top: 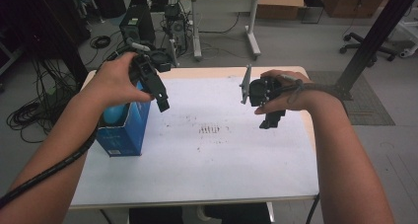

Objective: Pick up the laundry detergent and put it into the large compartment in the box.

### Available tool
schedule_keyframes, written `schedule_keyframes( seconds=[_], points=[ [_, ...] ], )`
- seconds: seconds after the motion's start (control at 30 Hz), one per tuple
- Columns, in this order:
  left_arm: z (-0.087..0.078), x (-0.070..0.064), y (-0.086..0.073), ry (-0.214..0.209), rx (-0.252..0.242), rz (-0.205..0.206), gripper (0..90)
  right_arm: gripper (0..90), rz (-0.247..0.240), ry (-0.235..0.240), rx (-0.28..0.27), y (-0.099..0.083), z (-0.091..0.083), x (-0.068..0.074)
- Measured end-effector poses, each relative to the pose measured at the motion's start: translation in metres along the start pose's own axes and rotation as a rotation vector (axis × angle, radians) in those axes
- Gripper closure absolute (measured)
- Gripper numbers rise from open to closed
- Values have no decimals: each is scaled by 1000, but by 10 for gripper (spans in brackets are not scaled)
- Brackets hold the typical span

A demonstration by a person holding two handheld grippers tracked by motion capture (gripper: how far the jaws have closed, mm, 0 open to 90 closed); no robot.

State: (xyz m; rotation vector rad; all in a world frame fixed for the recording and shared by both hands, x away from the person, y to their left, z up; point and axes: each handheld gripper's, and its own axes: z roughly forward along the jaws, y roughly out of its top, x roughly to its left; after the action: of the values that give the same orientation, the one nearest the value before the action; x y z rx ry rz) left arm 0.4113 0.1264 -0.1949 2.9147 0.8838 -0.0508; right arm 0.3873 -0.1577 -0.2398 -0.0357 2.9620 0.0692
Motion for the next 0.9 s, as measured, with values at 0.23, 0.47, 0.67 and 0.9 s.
schedule_keyframes(
  seconds=[0.23, 0.47, 0.67, 0.9],
  points=[
    [0, -9, 0, -34, -46, 160, 1, 68, -3, 0, 0, 1, -1, -1],
    [2, -27, 8, -61, -42, 301, 2, 68, -6, 3, -5, -1, 2, 1],
    [5, -35, 15, -77, -23, 343, 2, 68, 0, 16, 3, -7, 8, 0],
    [5, -35, 19, -74, -12, 351, 2, 68, 1, 16, 0, -7, 7, -1]
  ],
)
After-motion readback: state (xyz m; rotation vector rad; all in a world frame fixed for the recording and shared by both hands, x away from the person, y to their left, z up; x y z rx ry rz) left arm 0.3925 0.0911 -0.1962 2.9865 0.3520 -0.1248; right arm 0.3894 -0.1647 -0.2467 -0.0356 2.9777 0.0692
